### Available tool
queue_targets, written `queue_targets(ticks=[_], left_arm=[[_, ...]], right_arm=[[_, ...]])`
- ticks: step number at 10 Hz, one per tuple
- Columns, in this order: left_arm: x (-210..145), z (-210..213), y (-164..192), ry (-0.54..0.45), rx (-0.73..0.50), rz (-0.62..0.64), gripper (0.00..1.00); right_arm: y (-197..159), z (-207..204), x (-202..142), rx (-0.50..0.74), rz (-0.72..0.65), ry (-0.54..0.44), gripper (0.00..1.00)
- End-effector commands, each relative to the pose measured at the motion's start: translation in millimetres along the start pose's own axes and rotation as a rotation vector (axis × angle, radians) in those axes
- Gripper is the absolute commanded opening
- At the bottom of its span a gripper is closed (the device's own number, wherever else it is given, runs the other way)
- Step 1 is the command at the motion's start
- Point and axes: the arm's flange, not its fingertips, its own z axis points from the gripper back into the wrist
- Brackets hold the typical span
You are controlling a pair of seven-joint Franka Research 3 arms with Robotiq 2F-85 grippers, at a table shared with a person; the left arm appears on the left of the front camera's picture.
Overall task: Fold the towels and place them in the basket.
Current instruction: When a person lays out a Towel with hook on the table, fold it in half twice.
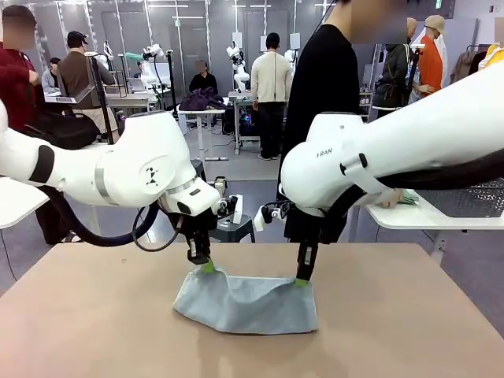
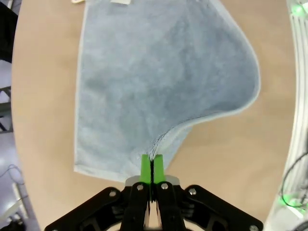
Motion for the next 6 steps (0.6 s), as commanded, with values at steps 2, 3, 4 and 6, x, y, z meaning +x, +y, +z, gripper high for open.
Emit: queue_targets(ticks=[2,3,4,6], left_arm=[[-2,-1,39,0.070,-0.019,0.048,0.02],[-7,-4,51,0.099,-0.016,0.075,0.02],[-10,-10,62,0.136,-0.013,0.096,0.02],[-11,-18,75,0.201,-0.004,0.121,0.02]], right_arm=[[-43,-6,12,0.015,-0.068,0.062,0.11],[-57,-11,13,-0.003,-0.085,0.069,0.11],[-62,-15,15,-0.004,-0.094,0.073,0.11],[-72,-20,19,-0.007,-0.105,0.091,0.11]])
